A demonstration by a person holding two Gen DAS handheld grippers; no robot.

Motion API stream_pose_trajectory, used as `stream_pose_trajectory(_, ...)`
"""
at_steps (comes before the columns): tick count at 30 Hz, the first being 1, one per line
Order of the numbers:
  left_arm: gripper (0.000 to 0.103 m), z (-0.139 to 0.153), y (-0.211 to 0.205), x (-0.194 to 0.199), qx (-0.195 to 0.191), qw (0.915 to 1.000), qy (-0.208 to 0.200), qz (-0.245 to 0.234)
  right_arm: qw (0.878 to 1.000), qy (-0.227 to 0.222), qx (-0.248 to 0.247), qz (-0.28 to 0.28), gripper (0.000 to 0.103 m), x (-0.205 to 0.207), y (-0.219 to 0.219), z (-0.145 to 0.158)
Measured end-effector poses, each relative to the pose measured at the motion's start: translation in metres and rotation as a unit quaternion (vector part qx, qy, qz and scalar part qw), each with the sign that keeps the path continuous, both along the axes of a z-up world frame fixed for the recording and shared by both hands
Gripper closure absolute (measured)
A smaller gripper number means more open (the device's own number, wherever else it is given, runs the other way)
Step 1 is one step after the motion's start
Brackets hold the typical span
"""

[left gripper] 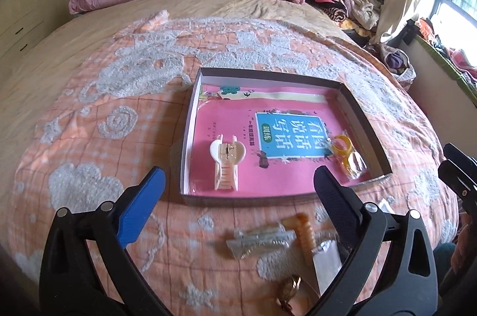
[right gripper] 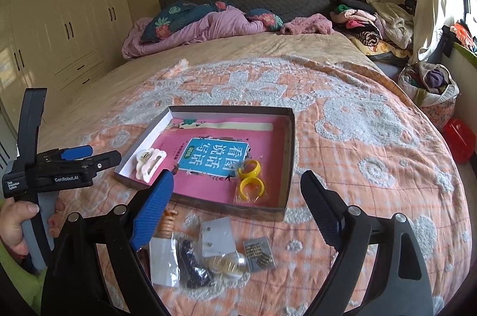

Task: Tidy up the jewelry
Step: 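Withdraw both tools from the box back toward the remaining items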

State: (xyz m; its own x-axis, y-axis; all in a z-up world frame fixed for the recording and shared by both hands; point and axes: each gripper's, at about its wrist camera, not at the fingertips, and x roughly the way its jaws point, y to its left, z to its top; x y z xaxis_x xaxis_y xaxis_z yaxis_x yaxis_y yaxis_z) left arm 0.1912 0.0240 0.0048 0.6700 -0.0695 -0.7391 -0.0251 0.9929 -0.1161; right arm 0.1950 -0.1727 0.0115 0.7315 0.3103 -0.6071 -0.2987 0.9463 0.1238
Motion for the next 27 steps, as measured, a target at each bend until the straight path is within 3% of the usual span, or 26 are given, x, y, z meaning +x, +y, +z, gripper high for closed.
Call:
stream_pose_trajectory(16, 0.010, 0.001, -0.003, -0.048, -0.007, 0.9999, -0.009, -0.005, 1.000, -0.003, -0.006, 0.004, 0.017, -0.044, -0.009, -0.001)
stream_pose_trajectory(27, 0.010, -0.022, -0.014, -0.073, -0.010, 0.9995, 0.015, -0.025, 1.000, 0.014, -0.008, 0.013, 0.017, -0.070, -0.011, -0.015)
